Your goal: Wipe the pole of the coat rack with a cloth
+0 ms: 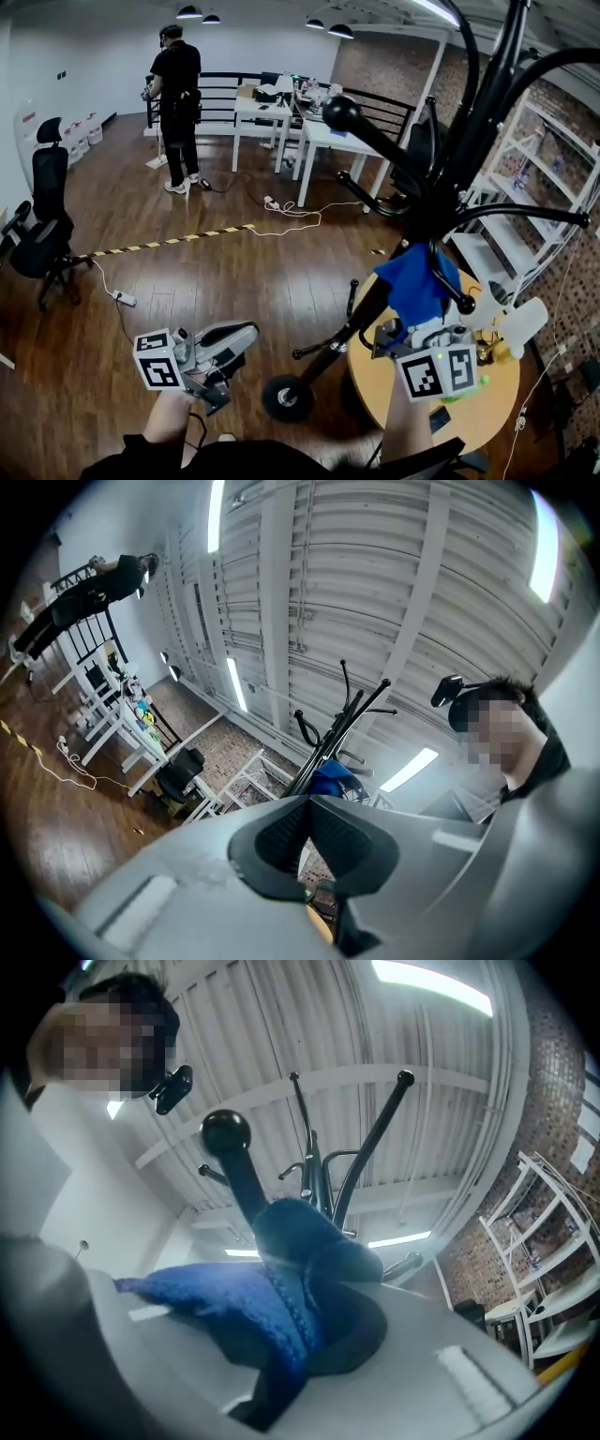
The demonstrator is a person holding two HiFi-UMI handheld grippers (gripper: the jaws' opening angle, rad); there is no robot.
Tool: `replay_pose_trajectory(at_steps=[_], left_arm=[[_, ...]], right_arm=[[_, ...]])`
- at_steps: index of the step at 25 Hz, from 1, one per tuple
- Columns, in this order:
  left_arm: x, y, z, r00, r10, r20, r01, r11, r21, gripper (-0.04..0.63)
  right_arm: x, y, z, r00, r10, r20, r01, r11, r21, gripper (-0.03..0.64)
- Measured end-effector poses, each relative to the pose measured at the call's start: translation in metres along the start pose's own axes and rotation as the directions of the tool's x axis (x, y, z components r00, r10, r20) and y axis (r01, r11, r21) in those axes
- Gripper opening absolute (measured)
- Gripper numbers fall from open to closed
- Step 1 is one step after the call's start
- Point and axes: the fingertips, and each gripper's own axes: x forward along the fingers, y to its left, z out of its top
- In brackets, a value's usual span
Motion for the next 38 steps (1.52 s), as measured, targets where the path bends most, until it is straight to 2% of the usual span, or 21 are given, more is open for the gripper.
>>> replay_pose_trajectory(at_steps=[5,11,14,19,22,26,30,33,36,38], left_arm=[[0.003,0.002,-0.001,1.000,-0.007,-0.008,0.007,1.000,-0.011,0.003],[0.008,0.008,-0.008,0.999,-0.010,-0.031,0.009,1.000,-0.027,0.003],[0.009,0.007,-0.012,0.999,-0.004,-0.048,0.002,0.999,-0.036,0.003],[0.017,0.006,-0.016,0.997,-0.013,-0.082,0.010,0.999,-0.032,0.003],[0.021,0.004,-0.018,0.995,-0.018,-0.101,0.014,0.999,-0.034,0.003],[0.026,-0.001,-0.024,0.992,-0.034,-0.123,0.031,0.999,-0.030,0.003],[0.028,-0.001,-0.023,0.992,-0.034,-0.119,0.031,0.999,-0.025,0.003],[0.027,0.002,-0.023,0.992,-0.030,-0.119,0.026,0.999,-0.033,0.003],[0.027,0.003,-0.023,0.993,-0.037,-0.113,0.034,0.999,-0.032,0.003],[0.024,0.005,-0.020,0.994,-0.040,-0.105,0.037,0.999,-0.030,0.003]], right_arm=[[-0.010,0.001,-0.018,0.999,0.004,-0.037,-0.004,1.000,-0.012,0.025],[-0.051,-0.002,-0.093,0.988,-0.031,-0.151,0.036,0.999,0.027,0.024],[-0.081,-0.002,-0.143,0.972,-0.049,-0.228,0.069,0.994,0.079,0.024],[-0.126,-0.004,-0.217,0.938,-0.059,-0.343,0.100,0.990,0.104,0.024],[-0.146,-0.004,-0.254,0.921,-0.048,-0.386,0.099,0.989,0.114,0.023],[-0.171,-0.007,-0.291,0.885,-0.050,-0.464,0.122,0.984,0.128,0.025],[-0.166,-0.007,-0.290,0.872,-0.052,-0.486,0.130,0.983,0.128,0.025],[-0.152,-0.006,-0.261,0.899,-0.064,-0.433,0.142,0.978,0.150,0.025],[-0.133,-0.006,-0.232,0.911,-0.083,-0.404,0.150,0.979,0.136,0.025],[-0.119,-0.005,-0.208,0.932,-0.087,-0.353,0.147,0.978,0.146,0.025]])
